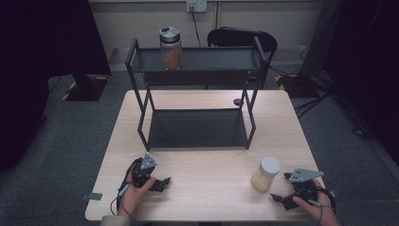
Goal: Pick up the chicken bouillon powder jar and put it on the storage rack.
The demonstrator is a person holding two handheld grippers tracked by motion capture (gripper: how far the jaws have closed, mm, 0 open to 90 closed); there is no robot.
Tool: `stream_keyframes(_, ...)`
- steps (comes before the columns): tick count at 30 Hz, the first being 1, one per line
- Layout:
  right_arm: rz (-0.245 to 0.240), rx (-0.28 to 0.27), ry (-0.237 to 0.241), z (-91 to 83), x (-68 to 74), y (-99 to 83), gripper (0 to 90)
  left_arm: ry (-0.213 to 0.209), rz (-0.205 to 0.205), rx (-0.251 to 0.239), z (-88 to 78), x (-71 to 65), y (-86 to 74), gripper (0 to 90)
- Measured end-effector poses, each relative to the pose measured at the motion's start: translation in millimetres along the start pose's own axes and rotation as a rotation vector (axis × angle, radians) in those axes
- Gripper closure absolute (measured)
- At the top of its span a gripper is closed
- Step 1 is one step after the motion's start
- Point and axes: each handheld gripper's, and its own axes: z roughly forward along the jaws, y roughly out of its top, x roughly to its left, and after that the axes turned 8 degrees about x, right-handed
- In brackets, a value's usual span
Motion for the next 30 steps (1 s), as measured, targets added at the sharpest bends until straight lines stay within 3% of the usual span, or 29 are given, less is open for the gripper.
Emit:
stream_keyframes(5, -0.006, 0.019, 0.011, -1.4, -1.8, 8.7, 1.7, 0.000, 0.000, 0.000, 0.0, 0.0, 0.0, 0.0)
stream_keyframes(9, 0.003, -0.008, 0.025, -4.4, -4.4, 10.5, 1.7, 0.000, 0.000, 0.000, 0.0, 0.0, 0.0, 0.0)
stream_keyframes(17, 0.024, -0.090, 0.054, -13.3, -8.0, 14.3, 1.3, 0.000, 0.000, 0.000, 0.0, 0.0, 0.0, 0.0)
stream_keyframes(22, 0.037, -0.151, 0.095, -12.1, -10.9, 15.1, 1.1, 0.000, 0.000, 0.001, -0.1, 0.0, 0.1, 0.0)
stream_keyframes(25, 0.045, -0.168, 0.096, -10.9, -8.8, 18.4, 1.2, 0.000, 0.000, 0.001, -0.1, -0.1, 0.0, 0.0)
stream_keyframes(28, 0.065, -0.221, 0.140, -6.2, -12.9, 15.3, 6.2, 0.000, 0.000, 0.001, -0.1, -0.1, 0.0, 0.0)
stream_keyframes(30, 0.063, -0.240, 0.135, -4.1, -11.4, 15.7, 11.2, 0.000, 0.000, 0.001, -0.1, 0.0, 0.0, 0.0)
